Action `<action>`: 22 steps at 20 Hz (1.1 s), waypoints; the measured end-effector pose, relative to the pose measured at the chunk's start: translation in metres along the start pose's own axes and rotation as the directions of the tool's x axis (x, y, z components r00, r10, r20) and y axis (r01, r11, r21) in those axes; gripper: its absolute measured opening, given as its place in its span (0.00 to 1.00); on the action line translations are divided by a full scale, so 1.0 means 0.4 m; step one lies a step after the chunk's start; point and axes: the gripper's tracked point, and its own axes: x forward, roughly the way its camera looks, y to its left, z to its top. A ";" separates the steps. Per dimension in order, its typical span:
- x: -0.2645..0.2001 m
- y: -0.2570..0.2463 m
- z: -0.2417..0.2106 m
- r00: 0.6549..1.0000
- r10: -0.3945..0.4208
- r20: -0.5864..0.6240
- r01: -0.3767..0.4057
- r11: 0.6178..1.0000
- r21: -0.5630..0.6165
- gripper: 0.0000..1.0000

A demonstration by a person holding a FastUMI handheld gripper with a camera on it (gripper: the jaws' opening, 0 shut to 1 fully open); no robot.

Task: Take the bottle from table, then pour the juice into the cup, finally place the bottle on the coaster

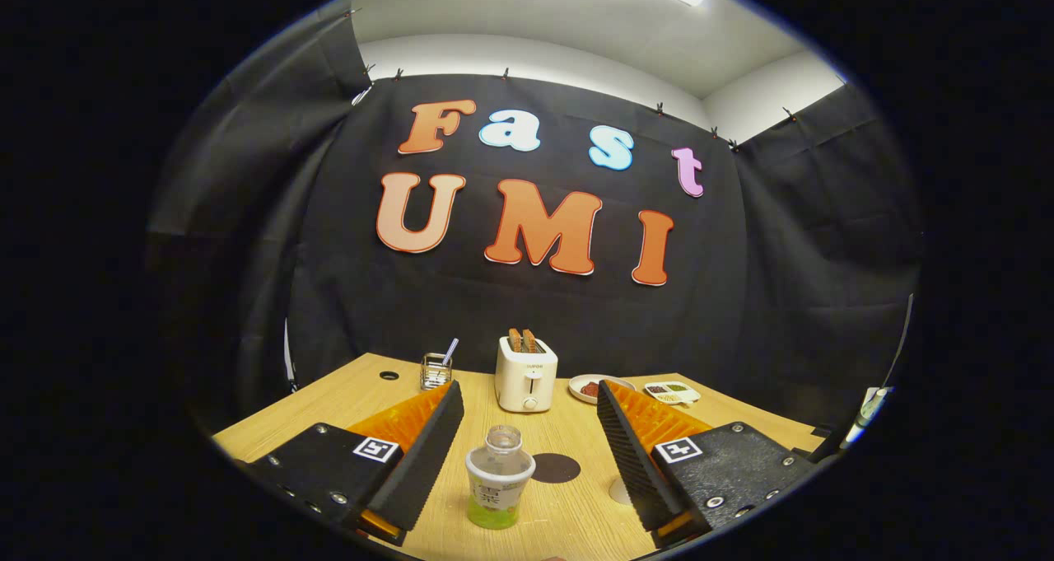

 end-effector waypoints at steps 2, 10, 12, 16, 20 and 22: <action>0.004 0.027 -0.052 0.999 0.027 -0.028 -0.028 0.999 -0.018 0.97; 0.043 0.063 -0.265 0.981 0.050 -0.189 -0.048 0.999 0.016 0.97; 0.057 0.066 -0.300 0.977 0.050 -0.209 -0.048 0.999 0.013 0.95; 0.080 0.092 -0.363 0.964 0.074 -0.255 -0.065 0.997 0.042 0.89; 0.099 0.123 -0.429 0.947 0.096 -0.307 -0.094 0.995 0.023 0.77; 0.098 0.113 -0.423 0.951 0.095 -0.295 -0.065 0.992 0.110 0.69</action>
